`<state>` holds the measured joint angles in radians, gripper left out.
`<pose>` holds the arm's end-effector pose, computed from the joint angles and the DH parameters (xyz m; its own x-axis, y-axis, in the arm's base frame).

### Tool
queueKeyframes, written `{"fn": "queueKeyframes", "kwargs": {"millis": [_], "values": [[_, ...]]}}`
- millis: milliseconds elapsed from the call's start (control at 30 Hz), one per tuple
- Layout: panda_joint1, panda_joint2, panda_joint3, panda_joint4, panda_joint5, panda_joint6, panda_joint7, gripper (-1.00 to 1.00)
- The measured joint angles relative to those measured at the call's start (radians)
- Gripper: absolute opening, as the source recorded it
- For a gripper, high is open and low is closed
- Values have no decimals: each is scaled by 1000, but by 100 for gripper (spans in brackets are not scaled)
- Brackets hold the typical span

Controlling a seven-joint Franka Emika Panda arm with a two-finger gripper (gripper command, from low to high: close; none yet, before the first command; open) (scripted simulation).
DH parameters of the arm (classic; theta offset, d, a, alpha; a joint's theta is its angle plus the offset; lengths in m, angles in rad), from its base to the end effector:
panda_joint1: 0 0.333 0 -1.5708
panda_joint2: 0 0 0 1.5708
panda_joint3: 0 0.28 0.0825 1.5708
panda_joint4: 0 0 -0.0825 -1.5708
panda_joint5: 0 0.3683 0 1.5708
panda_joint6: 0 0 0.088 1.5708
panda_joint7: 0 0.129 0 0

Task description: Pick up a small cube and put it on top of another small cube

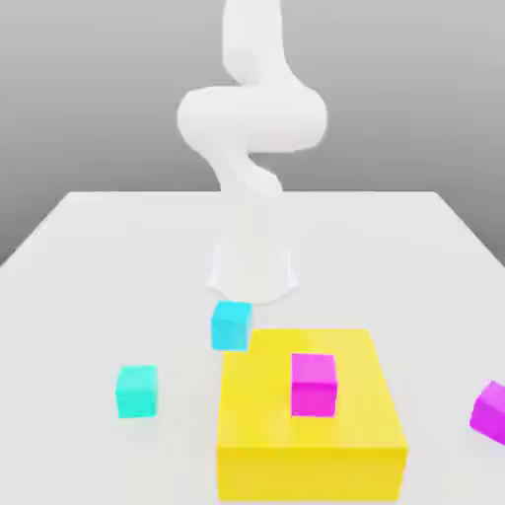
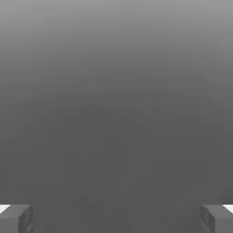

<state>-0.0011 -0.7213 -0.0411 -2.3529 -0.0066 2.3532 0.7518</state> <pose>0.4006 -0.0208 0.6187 0.5265 -0.7097 0.4682 -0.5354 -0.7045 -0.4659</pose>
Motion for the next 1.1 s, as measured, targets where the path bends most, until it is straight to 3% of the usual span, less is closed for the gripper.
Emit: {"fn": "queueKeyframes", "kwargs": {"millis": [633,733,867,900,1100], "values": [[-92,703,-302,-445,29,466,-482,0],[-128,817,-263,-452,124,549,-576,0],[-253,962,-106,-426,257,662,-678,0],[-282,993,-72,-420,280,687,-695,-100],[-300,1008,-52,-417,286,698,-700,-100]]}}
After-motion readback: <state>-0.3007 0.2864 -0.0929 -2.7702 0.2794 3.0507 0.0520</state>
